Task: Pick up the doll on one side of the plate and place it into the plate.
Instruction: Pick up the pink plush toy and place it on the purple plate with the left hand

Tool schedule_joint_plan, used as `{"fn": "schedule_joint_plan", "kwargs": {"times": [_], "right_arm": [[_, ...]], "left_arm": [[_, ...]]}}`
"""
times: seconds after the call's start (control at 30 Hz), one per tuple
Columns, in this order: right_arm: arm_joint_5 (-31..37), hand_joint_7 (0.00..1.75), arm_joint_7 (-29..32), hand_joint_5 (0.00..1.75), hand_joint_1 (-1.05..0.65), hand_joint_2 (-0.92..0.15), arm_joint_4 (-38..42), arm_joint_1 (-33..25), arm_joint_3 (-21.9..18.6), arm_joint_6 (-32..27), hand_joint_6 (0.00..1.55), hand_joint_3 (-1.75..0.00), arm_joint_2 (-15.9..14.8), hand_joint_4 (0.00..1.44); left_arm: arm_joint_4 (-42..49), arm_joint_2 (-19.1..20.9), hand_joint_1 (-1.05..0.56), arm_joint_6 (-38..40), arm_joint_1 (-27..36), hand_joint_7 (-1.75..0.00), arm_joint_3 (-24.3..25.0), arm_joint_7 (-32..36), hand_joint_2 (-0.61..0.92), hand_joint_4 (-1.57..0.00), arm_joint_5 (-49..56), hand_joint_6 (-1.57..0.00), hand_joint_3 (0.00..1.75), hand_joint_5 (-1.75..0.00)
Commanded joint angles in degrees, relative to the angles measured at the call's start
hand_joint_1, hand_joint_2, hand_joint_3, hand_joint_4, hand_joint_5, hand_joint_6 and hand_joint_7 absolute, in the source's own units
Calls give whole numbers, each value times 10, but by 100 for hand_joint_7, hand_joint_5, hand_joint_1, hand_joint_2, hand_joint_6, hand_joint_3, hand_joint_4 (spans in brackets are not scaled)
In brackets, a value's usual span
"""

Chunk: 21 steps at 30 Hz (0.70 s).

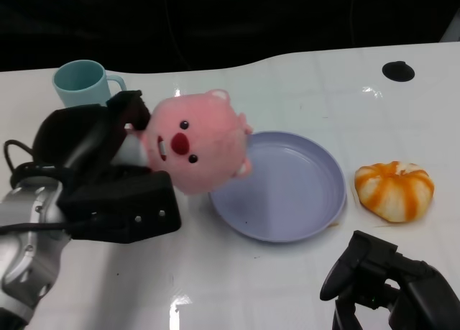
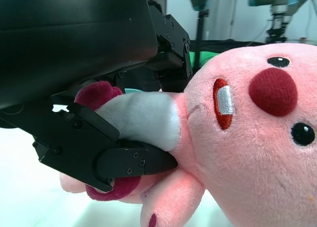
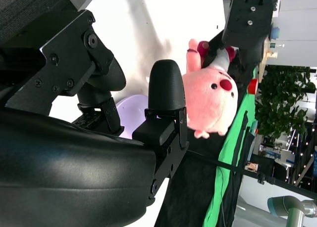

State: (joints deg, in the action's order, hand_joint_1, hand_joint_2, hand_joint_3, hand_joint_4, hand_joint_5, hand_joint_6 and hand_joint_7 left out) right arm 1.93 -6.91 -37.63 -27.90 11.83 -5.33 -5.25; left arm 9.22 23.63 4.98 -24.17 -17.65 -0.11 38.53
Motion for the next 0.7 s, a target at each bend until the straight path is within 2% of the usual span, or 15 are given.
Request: {"fn": "schedule_joint_plan", "kwargs": {"times": [0.03,0.23,0.4,0.43,0.47,0.5,0.57,0.7], "right_arm": [[-3,155,0,175,9,-39,-3,-1,0,-2,62,-140,-3,71],[0,155,2,175,9,-39,-7,-6,4,-4,62,-140,-3,71],[0,155,2,175,8,-39,-8,-6,6,-3,62,-139,-3,71],[-1,155,3,175,8,-39,-8,-7,6,-4,62,-139,-3,71],[-1,154,3,175,7,-39,-8,-6,6,-4,62,-139,-3,71],[-1,154,3,175,7,-39,-8,-6,5,-5,62,-139,-4,71],[-4,154,1,175,7,-39,-6,-5,4,-4,63,-139,-4,71],[-4,154,0,175,8,-39,-5,-4,5,-2,63,-139,-5,71]], "left_arm": [[-12,-24,-24,11,-29,-175,-15,-17,61,-91,10,-64,77,-175],[18,-64,-22,3,-62,-175,-45,-18,60,-91,23,-66,79,-175],[72,-98,-24,-3,-94,-175,-66,-16,54,-93,23,-70,93,-175],[82,-102,-25,-3,-99,-154,-69,-19,55,-93,23,-73,94,-175],[92,-107,-25,-3,-104,-145,-72,-21,56,-92,22,-77,92,-175],[102,-112,-25,-4,-108,-147,-74,-20,56,-91,22,-76,91,-175],[121,-121,-24,-8,-116,-168,-80,-12,55,-92,24,-71,93,-175],[157,-140,-22,-16,-129,-174,-87,-2,51,-93,21,-75,102,-175]]}}
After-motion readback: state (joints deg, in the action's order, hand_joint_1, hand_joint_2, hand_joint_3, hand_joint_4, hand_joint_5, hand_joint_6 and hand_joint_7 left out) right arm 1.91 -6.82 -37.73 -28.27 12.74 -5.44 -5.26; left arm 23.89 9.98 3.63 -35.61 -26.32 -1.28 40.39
